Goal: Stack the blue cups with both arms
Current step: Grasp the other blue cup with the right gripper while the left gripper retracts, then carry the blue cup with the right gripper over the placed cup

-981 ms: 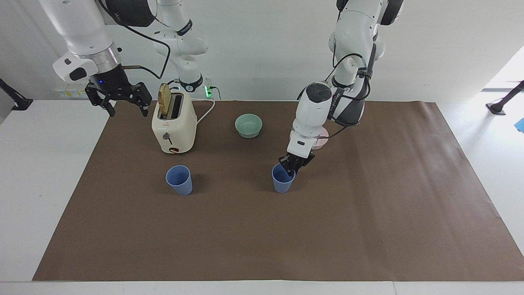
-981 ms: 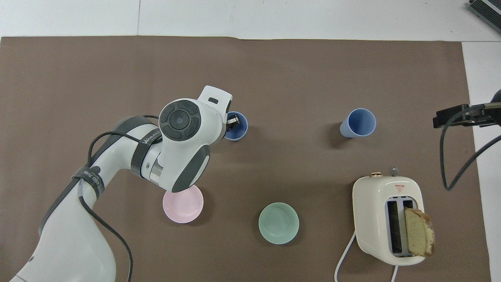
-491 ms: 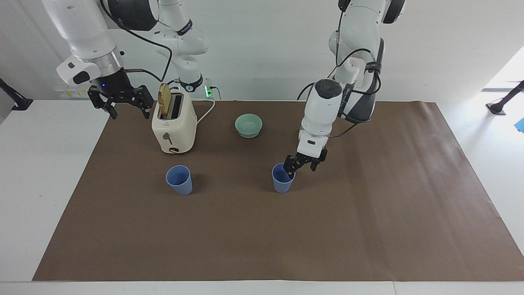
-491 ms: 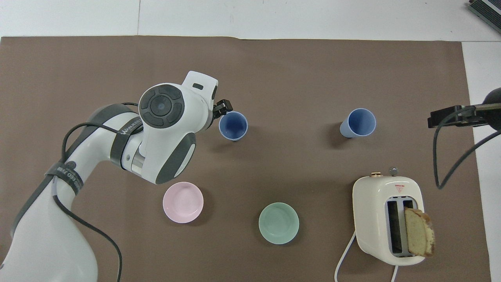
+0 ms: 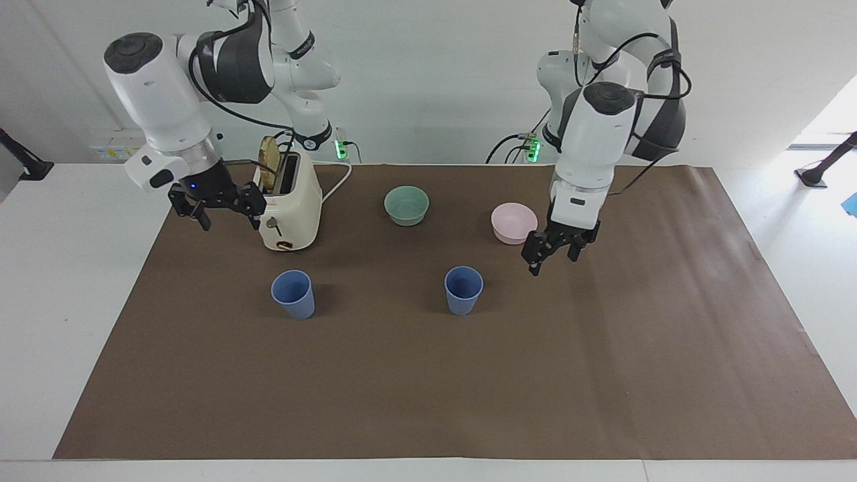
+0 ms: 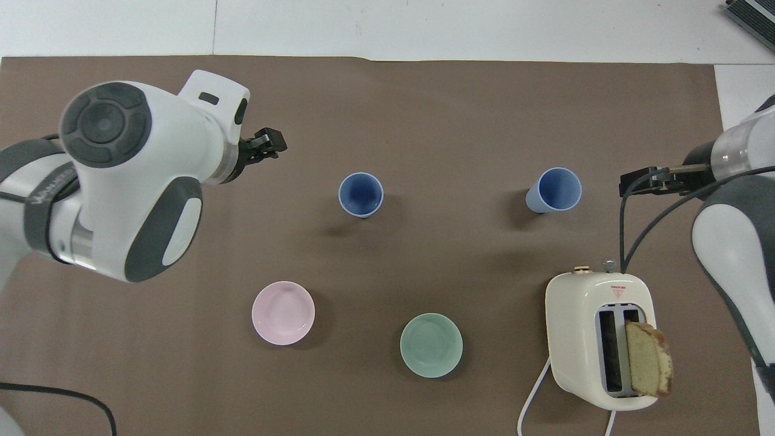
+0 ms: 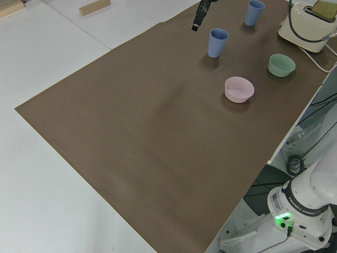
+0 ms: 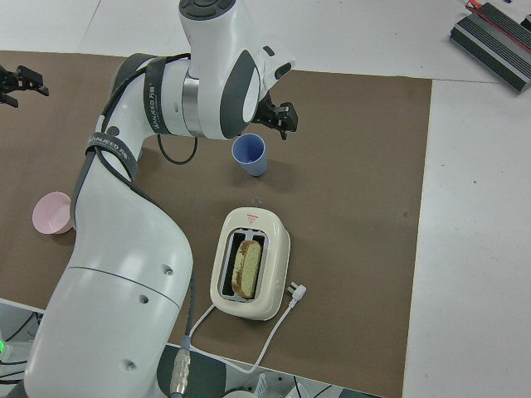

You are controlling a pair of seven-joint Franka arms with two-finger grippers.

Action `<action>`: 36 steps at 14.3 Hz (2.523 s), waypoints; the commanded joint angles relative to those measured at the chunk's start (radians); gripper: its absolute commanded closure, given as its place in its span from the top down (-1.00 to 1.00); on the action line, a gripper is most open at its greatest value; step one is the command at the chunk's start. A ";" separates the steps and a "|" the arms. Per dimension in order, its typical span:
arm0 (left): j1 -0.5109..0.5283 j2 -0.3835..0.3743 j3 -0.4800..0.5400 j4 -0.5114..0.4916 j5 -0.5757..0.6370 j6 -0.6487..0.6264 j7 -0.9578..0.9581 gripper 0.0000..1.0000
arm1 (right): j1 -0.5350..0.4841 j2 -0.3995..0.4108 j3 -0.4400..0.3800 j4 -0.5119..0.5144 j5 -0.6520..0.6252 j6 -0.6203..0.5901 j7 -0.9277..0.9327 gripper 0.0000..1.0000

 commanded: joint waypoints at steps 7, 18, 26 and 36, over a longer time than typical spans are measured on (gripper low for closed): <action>0.210 -0.115 -0.008 -0.020 -0.067 -0.202 0.496 1.00 | 0.020 0.154 0.008 -0.086 0.019 0.276 0.009 1.00; 0.294 -0.178 -0.002 0.168 -0.067 -0.514 0.723 1.00 | 0.035 0.229 0.011 -0.087 0.019 0.342 0.007 -0.53; 0.296 -0.218 -0.005 0.159 -0.067 -0.546 0.715 1.00 | 0.040 0.237 0.021 -0.046 0.022 0.328 0.033 -1.00; 0.299 -0.231 -0.002 0.161 -0.115 -0.540 0.699 1.00 | 0.236 0.229 0.028 0.212 0.122 0.139 0.476 -1.00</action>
